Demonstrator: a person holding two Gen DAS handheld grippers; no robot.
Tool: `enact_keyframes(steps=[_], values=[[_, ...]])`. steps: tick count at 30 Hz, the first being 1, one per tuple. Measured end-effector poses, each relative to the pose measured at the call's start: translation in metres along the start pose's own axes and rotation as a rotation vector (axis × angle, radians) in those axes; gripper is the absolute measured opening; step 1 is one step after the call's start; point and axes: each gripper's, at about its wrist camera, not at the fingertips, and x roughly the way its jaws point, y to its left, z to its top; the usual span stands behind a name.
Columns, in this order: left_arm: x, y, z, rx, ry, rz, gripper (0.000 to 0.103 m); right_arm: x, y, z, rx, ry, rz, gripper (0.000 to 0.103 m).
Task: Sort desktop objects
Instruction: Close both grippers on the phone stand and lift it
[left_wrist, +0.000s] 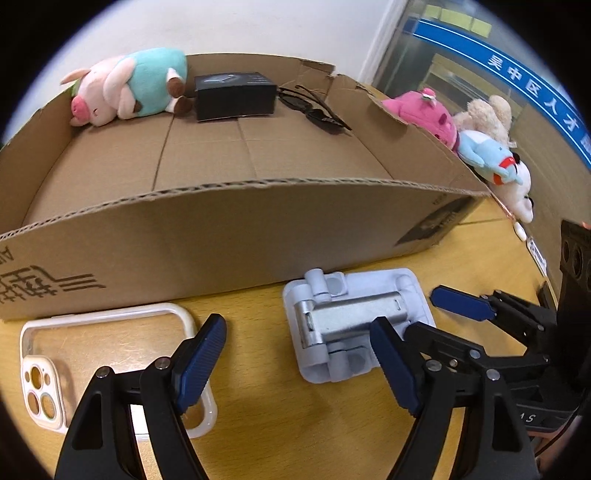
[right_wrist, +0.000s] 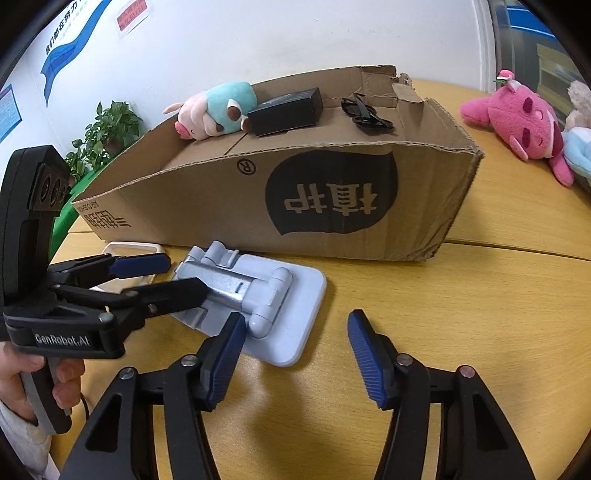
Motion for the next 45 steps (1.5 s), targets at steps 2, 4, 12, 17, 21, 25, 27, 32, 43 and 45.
enact_keyframes(steps=[2,4,12,17,21,25,27,32,43,45], values=[[0.001,-0.006,-0.001,0.026,0.004,0.002,0.071,0.001,0.002,0.002,0.0,0.007,0.011,0.046],[0.002,-0.013,-0.003,0.056,0.014,0.014,0.06,0.002,0.004,0.003,0.011,0.009,0.032,0.04],[0.0,-0.015,-0.005,0.051,0.007,-0.022,0.046,0.001,0.006,0.002,0.013,0.009,0.017,0.039],[0.0,-0.015,-0.005,0.055,0.006,-0.021,0.046,0.001,0.006,0.002,0.015,0.01,0.02,0.039],[0.0,-0.016,-0.005,0.055,0.006,-0.021,0.046,0.0,0.006,0.002,0.018,0.011,0.022,0.039],[-0.001,-0.016,-0.005,0.055,0.007,-0.018,0.046,0.0,0.006,0.002,0.014,0.014,0.021,0.039],[-0.001,-0.016,-0.005,0.054,0.007,-0.019,0.045,0.0,0.006,0.002,0.014,0.013,0.021,0.039],[-0.001,-0.012,-0.005,0.022,0.013,-0.035,0.047,0.0,0.004,0.002,0.014,0.009,0.028,0.039],[-0.004,-0.006,-0.005,-0.027,0.021,-0.055,0.041,-0.001,0.002,0.0,0.007,-0.006,0.051,0.039],[-0.005,-0.009,-0.007,-0.018,0.018,-0.041,0.04,-0.001,0.003,-0.001,0.005,-0.007,0.053,0.039]])
